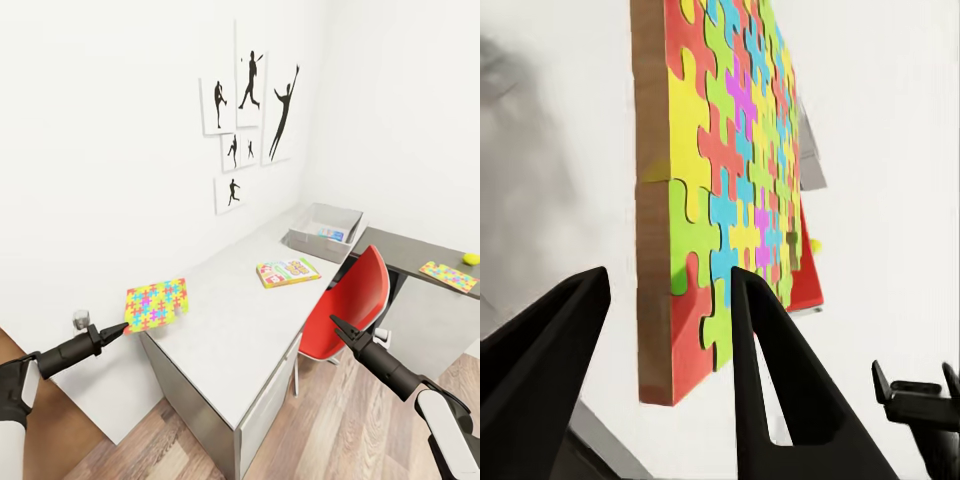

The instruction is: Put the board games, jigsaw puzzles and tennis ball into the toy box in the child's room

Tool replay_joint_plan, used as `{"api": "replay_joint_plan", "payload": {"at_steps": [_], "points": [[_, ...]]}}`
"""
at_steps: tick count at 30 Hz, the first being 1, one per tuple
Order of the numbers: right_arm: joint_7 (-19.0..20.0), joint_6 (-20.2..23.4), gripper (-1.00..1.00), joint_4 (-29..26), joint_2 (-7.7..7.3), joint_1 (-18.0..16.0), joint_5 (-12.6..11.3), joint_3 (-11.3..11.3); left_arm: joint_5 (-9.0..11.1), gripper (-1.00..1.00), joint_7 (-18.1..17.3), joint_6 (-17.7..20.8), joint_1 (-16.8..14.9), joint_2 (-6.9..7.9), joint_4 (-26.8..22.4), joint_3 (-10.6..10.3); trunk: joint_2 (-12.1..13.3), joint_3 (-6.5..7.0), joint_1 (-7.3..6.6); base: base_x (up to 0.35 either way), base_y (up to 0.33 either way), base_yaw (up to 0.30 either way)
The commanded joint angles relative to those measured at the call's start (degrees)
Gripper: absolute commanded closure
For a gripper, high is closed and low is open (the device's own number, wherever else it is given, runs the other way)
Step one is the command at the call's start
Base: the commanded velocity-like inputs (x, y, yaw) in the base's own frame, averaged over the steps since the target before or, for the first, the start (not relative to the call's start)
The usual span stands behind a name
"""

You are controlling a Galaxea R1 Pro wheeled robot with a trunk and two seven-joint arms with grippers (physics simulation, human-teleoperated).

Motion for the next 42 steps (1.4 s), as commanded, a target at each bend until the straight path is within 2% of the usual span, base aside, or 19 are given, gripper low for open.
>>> {"api": "replay_joint_plan", "payload": {"at_steps": [1,7,11,12,14,15,19,22,26,31,42], "points": [[0.0,0.4,-1.0,0.0,0.01,0.0,-0.3,-0.1,-0.2,1.0,-0.4,1.8,0.0,-0.02,-1.1,0.0,0.4,0.13,-0.22,0.0,0.0,0.0],[0.0,0.4,-1.0,0.0,0.1,0.0,-0.2,0.0,-0.3,1.0,-0.7,5.1,0.0,0.11,-3.5,-0.2,2.8,1.2,-1.54,0.0,0.0,0.0],[0.0,0.4,-1.0,0.0,0.11,0.0,0.1,0.1,-0.2,1.0,-2.9,6.1,0.0,1.32,-3.8,-1.0,4.4,1.92,-2.42,0.0,0.0,0.0],[0.0,0.4,-1.0,0.0,0.11,0.0,0.1,0.0,-0.3,1.0,-4.1,6.1,0.0,1.46,-3.8,-2.1,4.8,2.1,-2.64,0.0,0.0,0.0],[0.0,0.4,-1.0,0.0,0.11,0.0,0.3,0.0,-0.3,1.0,-6.8,6.3,0.0,1.61,-3.8,-6.3,5.6,2.46,-3.08,0.0,0.0,0.0],[0.0,0.4,-1.0,0.0,0.11,0.0,0.3,0.0,-0.3,1.0,-7.5,6.3,0.0,1.65,-3.8,-7.6,6.0,2.64,-3.3,0.0,0.0,0.0],[0.1,0.4,-1.0,0.1,-0.12,0.0,0.3,-0.2,-0.5,1.0,-15.2,6.5,0.0,1.78,-3.7,-17.5,7.6,3.36,-4.18,0.0,0.0,0.0],[0.1,0.4,-1.0,0.2,-0.23,0.0,0.3,-0.2,-0.7,1.0,-15.2,6.5,0.0,1.8,-3.7,-19.9,8.8,3.9,-4.84,0.0,0.0,0.0],[0.1,0.4,-1.0,0.2,-0.27,0.0,0.3,-0.2,-0.8,1.0,-15.2,6.5,0.0,1.8,-3.7,-20.7,10.4,4.61,-5.72,-0.029,0.0,0.0],[0.5,0.4,-1.0,0.3,-0.38,0.0,0.2,-0.2,-0.9,1.0,-15.2,6.5,0.0,1.8,-3.7,-20.9,12.4,5.51,-6.81,-0.217,0.0,0.0],[0.6,0.4,-1.0,0.2,-0.41,0.0,0.2,-0.2,-0.8,1.0,-15.2,6.5,0.0,1.8,-3.7,-21.0,16.8,7.54,-9.23,-0.011,0.0,-0.01]]}}
